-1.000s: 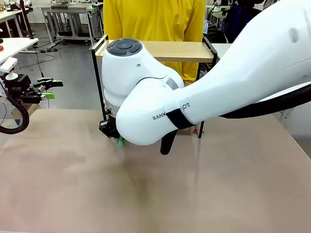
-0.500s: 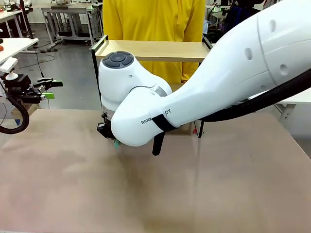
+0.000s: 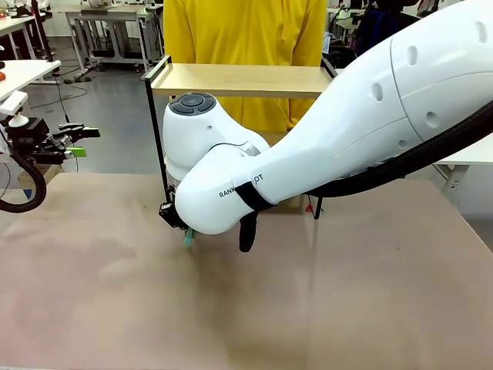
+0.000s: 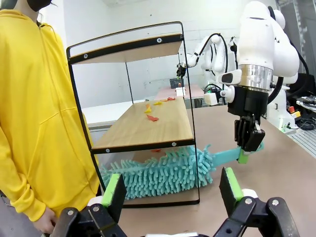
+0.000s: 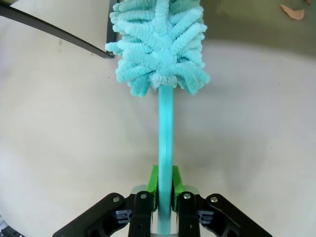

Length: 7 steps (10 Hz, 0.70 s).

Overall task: Clean the shelf.
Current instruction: Clean the specific section of the Shelf indicated by the human with the Duster.

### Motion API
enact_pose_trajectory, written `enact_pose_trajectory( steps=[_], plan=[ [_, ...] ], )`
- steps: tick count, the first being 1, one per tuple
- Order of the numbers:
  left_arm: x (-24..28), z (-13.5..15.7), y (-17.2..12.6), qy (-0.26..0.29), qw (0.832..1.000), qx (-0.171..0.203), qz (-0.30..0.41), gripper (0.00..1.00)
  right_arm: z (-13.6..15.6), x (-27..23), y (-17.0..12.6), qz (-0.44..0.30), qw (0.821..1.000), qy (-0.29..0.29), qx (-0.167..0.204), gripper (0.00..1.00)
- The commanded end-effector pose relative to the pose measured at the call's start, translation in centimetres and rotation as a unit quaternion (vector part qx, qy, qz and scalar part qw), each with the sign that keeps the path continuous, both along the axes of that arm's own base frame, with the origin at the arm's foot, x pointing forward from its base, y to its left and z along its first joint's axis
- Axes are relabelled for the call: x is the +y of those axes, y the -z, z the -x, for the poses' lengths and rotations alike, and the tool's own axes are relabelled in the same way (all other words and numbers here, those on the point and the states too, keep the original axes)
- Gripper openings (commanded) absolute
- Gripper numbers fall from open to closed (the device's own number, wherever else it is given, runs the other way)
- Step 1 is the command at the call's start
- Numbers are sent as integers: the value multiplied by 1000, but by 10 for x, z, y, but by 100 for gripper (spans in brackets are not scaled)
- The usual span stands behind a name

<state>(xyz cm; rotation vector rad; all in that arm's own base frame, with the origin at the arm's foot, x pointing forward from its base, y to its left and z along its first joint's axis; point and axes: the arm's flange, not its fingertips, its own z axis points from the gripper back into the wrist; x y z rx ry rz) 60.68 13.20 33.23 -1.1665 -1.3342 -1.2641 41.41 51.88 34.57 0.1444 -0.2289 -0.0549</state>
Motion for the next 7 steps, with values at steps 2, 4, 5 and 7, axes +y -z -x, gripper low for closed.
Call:
enact_pose_trajectory(
  steps=[2, 4, 5, 7],
  plan=[
    [-1, 1, -2, 3, 1000, -8, 3, 100, 1, 1, -5, -1, 1000, 1, -16, 13],
    [-1, 1, -2, 3, 1000, -8, 3, 100, 1, -27, -2, -14, 1000, 21, 11, 13],
    [-1, 1, -2, 3, 1000, -8, 3, 100, 4, -58, -3, -24, 999, 41, 18, 13],
    [-1, 1, -2, 3, 1000, -8, 3, 100, 9, -105, -8, -13, 998, 54, 20, 13]
  ],
)
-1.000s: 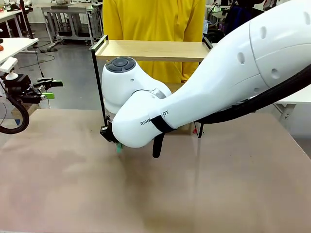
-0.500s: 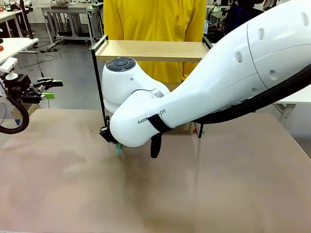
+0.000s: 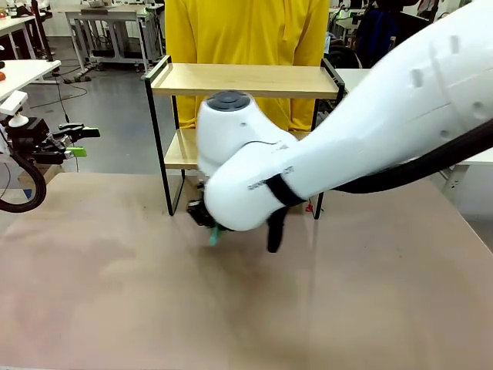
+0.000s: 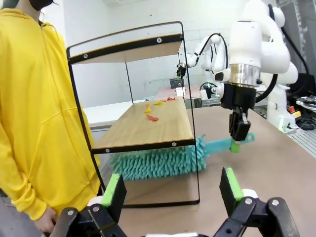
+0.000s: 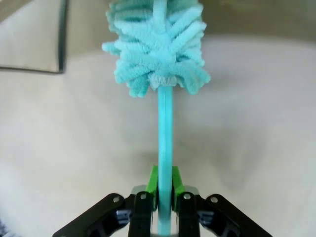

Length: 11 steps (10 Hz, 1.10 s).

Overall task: Clean the shelf.
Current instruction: Clean the specific section of the Shelf indicated by the human with the Duster.

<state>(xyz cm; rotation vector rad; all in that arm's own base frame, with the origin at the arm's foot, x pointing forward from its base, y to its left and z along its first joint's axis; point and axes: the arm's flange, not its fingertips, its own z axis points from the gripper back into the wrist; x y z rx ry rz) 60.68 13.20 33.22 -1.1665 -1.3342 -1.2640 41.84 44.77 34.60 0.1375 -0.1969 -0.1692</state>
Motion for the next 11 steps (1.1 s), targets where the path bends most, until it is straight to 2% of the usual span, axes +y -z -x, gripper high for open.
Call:
enact_pose_trajectory(
  steps=[1, 4, 5, 6, 7, 8, 11],
  plan=[
    [-1, 1, -2, 3, 1000, -8, 3, 100, 13, -57, -9, -9, 1000, 9, 9, 13],
    [-1, 1, -2, 3, 1000, -8, 3, 100, 16, -136, -18, -1, 998, 66, 22, 13],
    [-1, 1, -2, 3, 1000, -8, 3, 100, 19, -154, -24, 10, 997, 69, 23, 13],
    [-1, 1, -2, 3, 1000, -8, 3, 100, 27, -162, -32, 15, 998, 58, 15, 13],
    [-1, 1, -2, 3, 1000, -8, 3, 100, 39, -154, -43, -9, 1000, 2, -10, 13],
    [-1, 1, -2, 3, 1000, -8, 3, 100, 14, -155, -19, 17, 997, 74, 16, 13],
    [-1, 1, -2, 3, 1000, -8, 3, 100, 14, -155, -19, 17, 997, 74, 16, 13]
  ],
)
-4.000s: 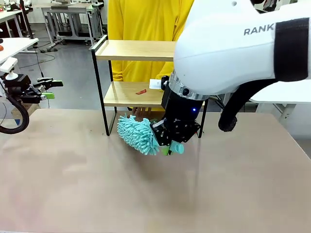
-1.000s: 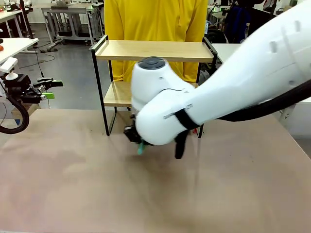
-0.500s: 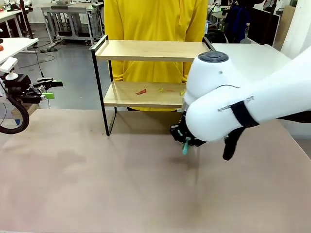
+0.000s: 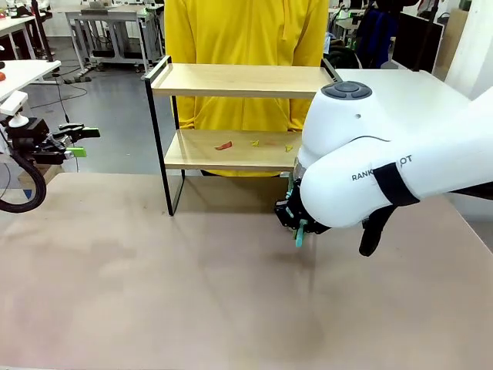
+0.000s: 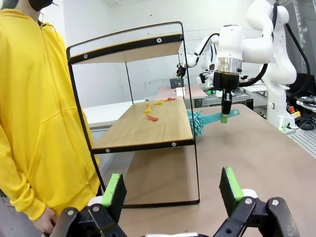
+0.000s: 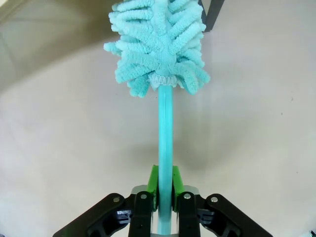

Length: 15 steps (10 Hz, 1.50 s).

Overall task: Clean the shelf.
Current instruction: Clean the specific section of the Shelf indicated by the human with the Duster.

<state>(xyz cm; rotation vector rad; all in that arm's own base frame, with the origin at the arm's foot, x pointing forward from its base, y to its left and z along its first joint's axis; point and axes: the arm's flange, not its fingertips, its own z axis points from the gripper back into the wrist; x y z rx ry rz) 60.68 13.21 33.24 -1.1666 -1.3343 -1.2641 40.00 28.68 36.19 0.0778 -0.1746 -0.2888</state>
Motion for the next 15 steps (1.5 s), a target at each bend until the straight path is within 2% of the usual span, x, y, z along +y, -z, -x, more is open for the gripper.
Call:
enact_pose_trajectory(
  steps=[1, 2, 3, 5, 6, 8, 10, 12, 15],
  plan=[
    [-1, 1, -2, 3, 1000, -8, 3, 100, -4, 6, -3, -5, 1000, 13, -2, 13],
    [-1, 1, -2, 3, 1000, -8, 3, 100, 0, 0, 0, 0, 1000, 0, 0, 13],
    [-1, 1, -2, 3, 1000, -8, 3, 100, 8, -15, -14, -26, 998, -62, -2, 13],
    [-1, 1, -2, 3, 1000, -8, 3, 100, 34, -44, -46, -32, 985, -170, -23, 13],
    [-1, 1, -2, 3, 1000, -8, 3, 100, 45, -52, -58, -27, 979, -202, -22, 13],
    [-1, 1, -2, 3, 1000, -8, 3, 100, 65, -66, -78, -17, 966, -257, -12, 13],
    [-1, 1, -2, 3, 1000, -8, 3, 100, 83, -85, -96, -23, 946, -324, 12, 13],
    [-1, 1, -2, 3, 1000, -8, 3, 100, 100, -110, -121, -32, 910, -411, 41, 13],
    [-1, 1, -2, 3, 1000, -8, 3, 100, 116, -135, -171, -64, 817, -563, 104, 13]
  ],
)
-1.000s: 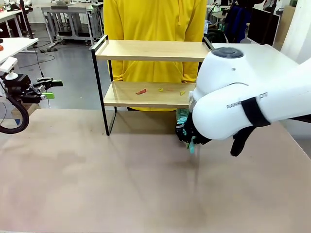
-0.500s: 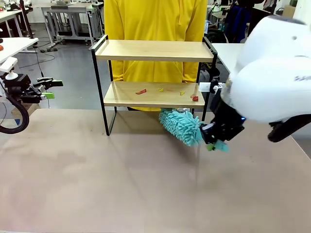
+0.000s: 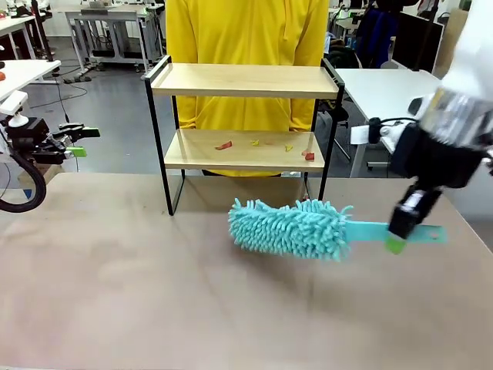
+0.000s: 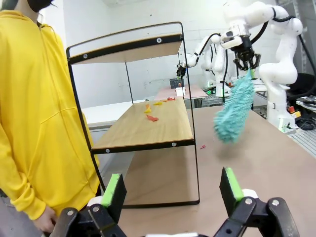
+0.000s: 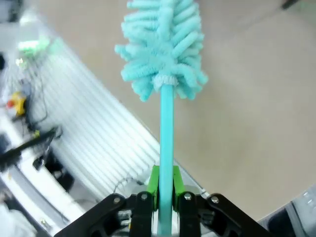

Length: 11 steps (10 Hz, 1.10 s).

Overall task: Clean the shelf.
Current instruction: Clean the specific section of the Shelf indicated by the human with the Duster.

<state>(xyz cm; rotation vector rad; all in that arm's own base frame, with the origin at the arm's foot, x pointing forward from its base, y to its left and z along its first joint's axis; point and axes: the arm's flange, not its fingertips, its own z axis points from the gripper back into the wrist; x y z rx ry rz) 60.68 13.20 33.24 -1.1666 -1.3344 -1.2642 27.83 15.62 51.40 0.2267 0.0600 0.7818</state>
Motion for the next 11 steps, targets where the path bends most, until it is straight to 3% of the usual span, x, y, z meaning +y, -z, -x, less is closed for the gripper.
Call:
enact_pose_trajectory(
  steps=[1, 4, 6, 11],
  plan=[
    [-1, 1, -2, 3, 1000, -8, 3, 100, -3, -6, -30, -2, 993, -103, 58, 13],
    [-1, 1, -2, 3, 1000, -8, 3, 100, -1, -2, -47, 36, 982, -160, 94, 13],
    [-1, 1, -2, 3, 1000, -8, 3, 100, 12, -1, -41, 20, 985, -141, 93, 13],
    [-1, 1, -2, 3, 1000, -8, 3, 100, 12, -1, -41, 20, 985, -141, 93, 13]
  ],
)
